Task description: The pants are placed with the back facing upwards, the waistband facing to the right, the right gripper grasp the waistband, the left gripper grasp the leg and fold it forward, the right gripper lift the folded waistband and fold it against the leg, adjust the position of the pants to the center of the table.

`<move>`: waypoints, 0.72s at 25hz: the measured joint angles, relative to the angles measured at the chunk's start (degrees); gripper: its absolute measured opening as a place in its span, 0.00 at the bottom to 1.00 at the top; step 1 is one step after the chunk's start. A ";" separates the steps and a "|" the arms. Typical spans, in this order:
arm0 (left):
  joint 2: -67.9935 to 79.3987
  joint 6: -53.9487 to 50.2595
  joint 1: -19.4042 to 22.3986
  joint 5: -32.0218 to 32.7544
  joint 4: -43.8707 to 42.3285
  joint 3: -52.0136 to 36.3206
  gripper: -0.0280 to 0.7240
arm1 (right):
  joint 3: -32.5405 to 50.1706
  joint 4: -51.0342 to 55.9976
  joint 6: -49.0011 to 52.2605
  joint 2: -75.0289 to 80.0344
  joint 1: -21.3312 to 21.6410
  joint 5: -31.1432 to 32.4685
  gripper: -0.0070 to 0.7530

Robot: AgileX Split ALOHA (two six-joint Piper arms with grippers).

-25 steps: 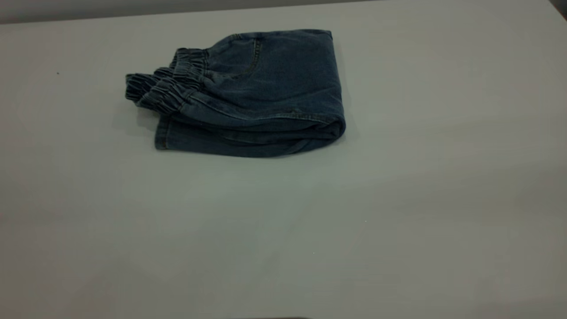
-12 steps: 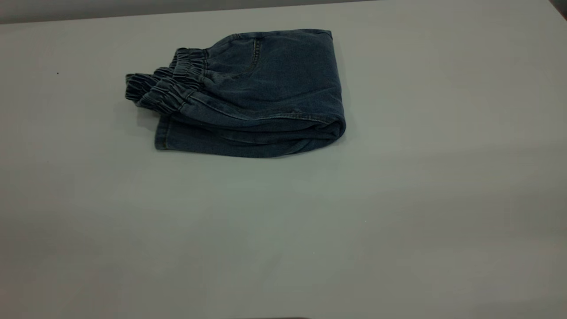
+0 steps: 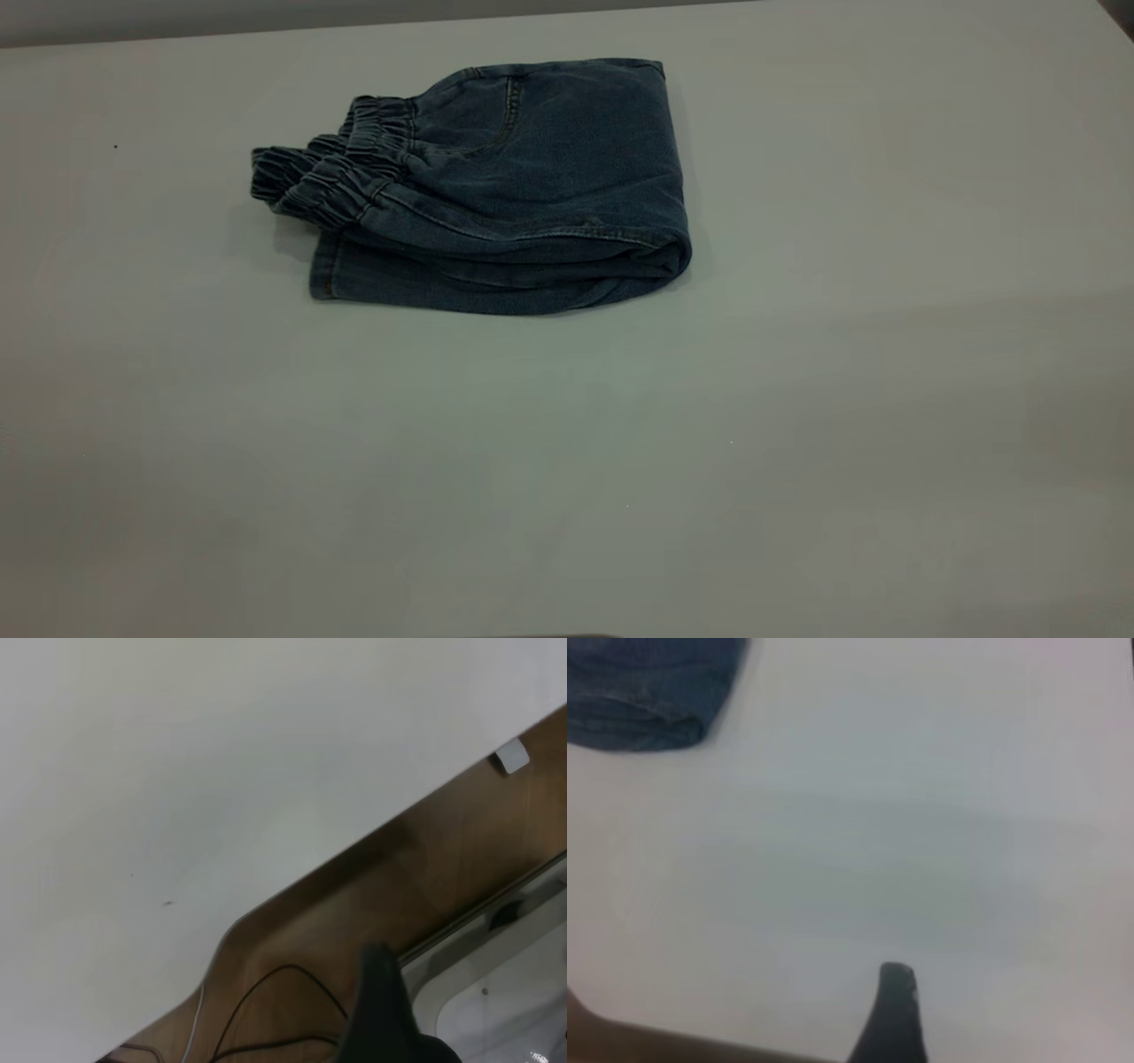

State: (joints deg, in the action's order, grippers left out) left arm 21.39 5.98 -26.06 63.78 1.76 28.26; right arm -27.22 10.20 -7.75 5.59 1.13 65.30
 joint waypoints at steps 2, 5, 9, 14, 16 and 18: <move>0.00 -0.31 0.00 0.00 0.00 0.00 0.65 | 0.00 -0.04 0.00 -0.68 0.00 0.00 0.74; 0.00 -0.56 0.00 0.00 0.00 0.00 0.65 | 0.00 -0.04 0.02 -1.06 0.00 0.00 0.74; 0.00 -0.61 0.00 0.00 0.00 0.00 0.65 | 0.00 -0.06 0.02 -1.06 0.00 0.00 0.74; -0.08 -0.65 0.00 0.00 0.00 0.00 0.65 | 0.00 -0.11 0.02 -1.06 0.00 0.00 0.74; -1.20 -0.65 0.51 -0.05 0.04 -0.02 0.65 | 0.00 -0.11 0.07 -1.06 0.00 0.00 0.74; -3.39 -0.65 4.15 -0.05 0.12 -0.02 0.65 | 0.00 -0.11 0.07 -1.13 0.00 0.00 0.74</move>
State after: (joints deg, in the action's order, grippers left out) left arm 18.00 5.33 -21.91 63.74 1.88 28.24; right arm -27.22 10.10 -7.68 4.46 1.13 65.30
